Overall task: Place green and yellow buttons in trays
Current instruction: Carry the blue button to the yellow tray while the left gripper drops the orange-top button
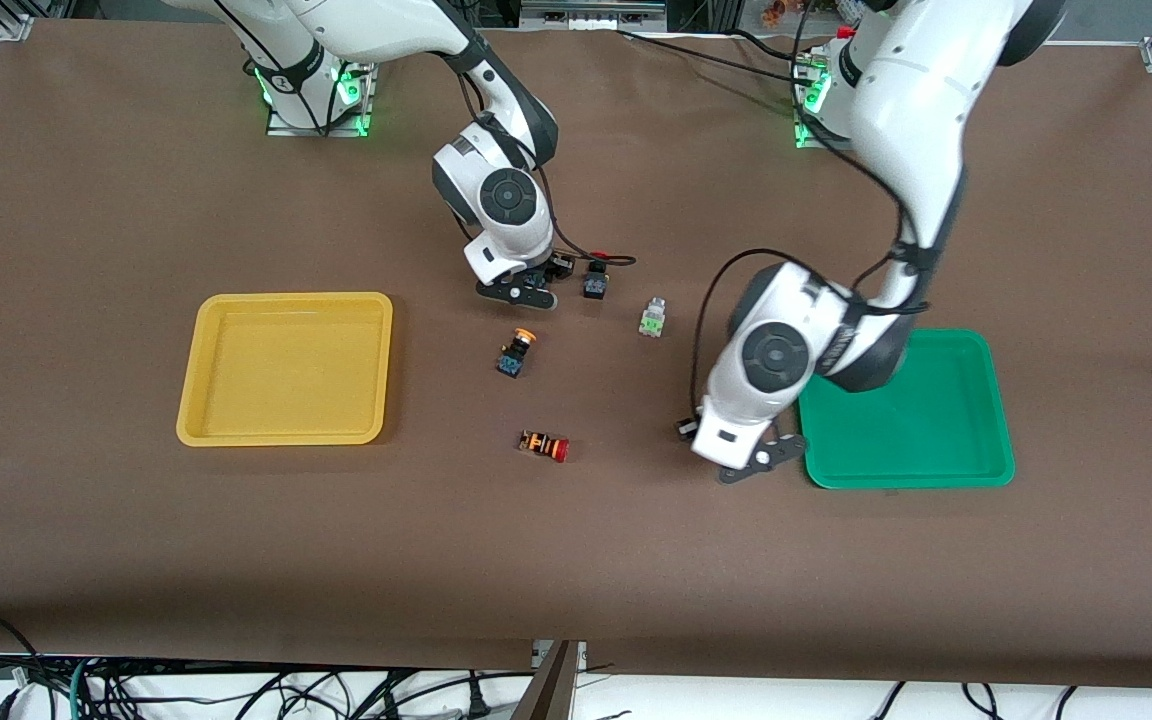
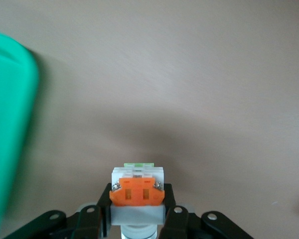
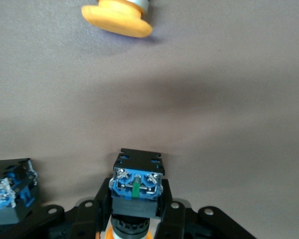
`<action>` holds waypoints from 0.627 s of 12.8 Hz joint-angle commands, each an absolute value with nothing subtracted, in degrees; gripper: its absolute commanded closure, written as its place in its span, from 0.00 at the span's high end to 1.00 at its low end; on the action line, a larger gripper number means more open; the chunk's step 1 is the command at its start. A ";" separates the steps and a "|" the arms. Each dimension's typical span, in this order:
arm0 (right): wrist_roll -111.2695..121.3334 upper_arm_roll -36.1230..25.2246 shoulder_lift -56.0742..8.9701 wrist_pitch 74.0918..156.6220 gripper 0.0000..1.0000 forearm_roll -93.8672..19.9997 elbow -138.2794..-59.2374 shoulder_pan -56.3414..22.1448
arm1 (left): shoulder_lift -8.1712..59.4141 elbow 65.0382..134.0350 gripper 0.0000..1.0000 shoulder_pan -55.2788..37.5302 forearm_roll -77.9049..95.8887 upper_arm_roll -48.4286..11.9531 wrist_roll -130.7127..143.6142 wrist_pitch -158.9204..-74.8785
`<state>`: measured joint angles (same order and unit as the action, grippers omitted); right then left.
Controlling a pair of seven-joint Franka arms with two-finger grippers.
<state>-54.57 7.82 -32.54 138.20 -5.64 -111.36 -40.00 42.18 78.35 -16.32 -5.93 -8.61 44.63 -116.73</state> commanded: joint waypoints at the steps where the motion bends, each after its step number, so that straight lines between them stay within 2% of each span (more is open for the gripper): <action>1: -52.39 4.50 -29.20 137.64 0.00 -6.33 -110.92 -39.99 | 38.41 80.59 0.06 -10.04 -7.12 -8.97 28.01 -111.11; 3: -43.21 -1.46 -26.29 131.52 0.00 -6.24 -109.52 -39.81 | 37.27 83.47 0.06 -5.91 -9.56 -8.96 17.27 -110.92; 5: -30.04 -9.98 -25.14 122.74 0.00 -6.42 -106.45 -39.81 | 36.04 88.57 0.06 -3.17 -15.97 -9.40 12.50 -112.40; 6: -24.49 -14.02 -25.05 119.74 0.00 -6.42 -105.30 -39.81 | 35.08 92.33 0.06 -2.82 -16.87 -9.40 11.52 -114.94; 8: -12.54 -21.50 -25.31 118.65 0.00 -6.42 -105.38 -39.73 | 32.79 102.34 0.08 0.77 -17.58 -9.40 7.93 -127.89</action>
